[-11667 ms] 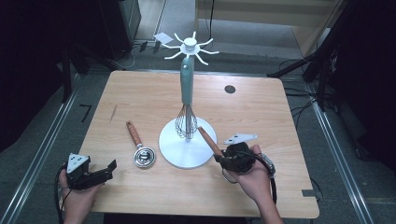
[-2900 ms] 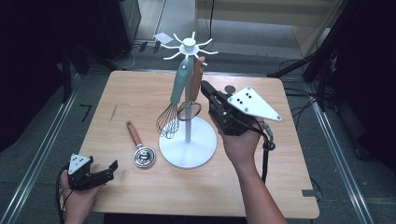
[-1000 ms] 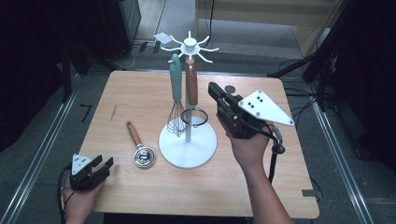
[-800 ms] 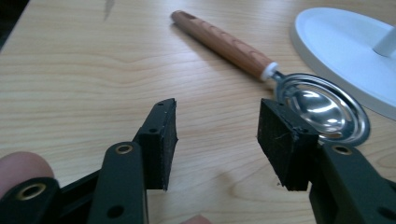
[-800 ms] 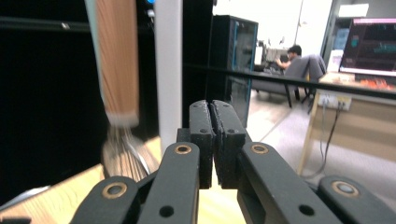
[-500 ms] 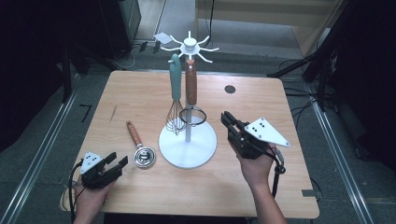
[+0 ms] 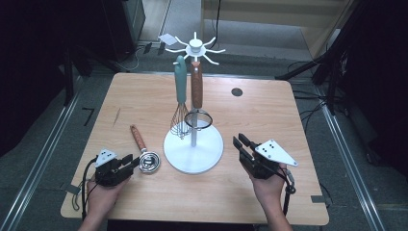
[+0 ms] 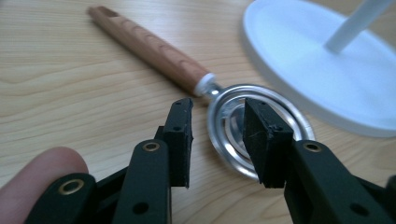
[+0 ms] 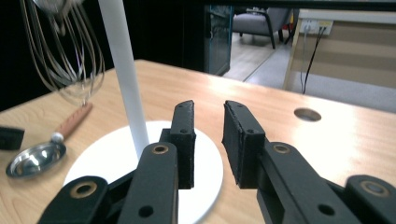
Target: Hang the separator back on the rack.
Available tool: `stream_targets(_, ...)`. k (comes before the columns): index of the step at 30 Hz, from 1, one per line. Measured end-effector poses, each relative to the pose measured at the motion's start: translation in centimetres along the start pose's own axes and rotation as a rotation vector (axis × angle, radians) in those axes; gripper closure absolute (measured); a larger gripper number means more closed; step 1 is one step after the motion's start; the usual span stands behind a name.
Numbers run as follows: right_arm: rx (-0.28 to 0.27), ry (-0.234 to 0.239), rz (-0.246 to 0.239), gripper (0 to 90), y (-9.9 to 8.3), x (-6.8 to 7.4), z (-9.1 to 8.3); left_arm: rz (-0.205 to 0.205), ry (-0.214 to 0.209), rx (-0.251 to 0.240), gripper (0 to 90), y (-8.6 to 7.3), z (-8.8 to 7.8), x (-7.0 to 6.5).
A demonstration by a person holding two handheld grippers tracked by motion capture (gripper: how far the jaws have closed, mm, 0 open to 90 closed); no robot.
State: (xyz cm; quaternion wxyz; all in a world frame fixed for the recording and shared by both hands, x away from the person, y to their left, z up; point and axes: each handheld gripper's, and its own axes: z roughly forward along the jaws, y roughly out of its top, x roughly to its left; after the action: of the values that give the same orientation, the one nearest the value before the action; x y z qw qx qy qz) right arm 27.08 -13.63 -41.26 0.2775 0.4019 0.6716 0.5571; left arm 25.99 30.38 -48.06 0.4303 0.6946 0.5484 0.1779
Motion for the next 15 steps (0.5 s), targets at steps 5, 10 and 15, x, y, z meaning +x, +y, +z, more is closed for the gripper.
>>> stream_targets(5, 0.036, -0.005, 0.003, 73.2, -1.8, -0.4, -0.5, -0.017, -0.024, 0.021, 66.9, 0.2, 0.9, 0.3)
stream_targets(10, 0.076, -0.017, 0.023, 72.6, -3.8, -1.0, -0.9, 0.017, 0.040, 0.064, 66.0, 0.2, 1.7, -0.2)
stream_targets(15, 0.101, -0.020, 0.042, 72.3, -5.1, -1.2, -1.5, 0.012, 0.068, 0.079, 65.2, 0.2, 2.0, -0.4)
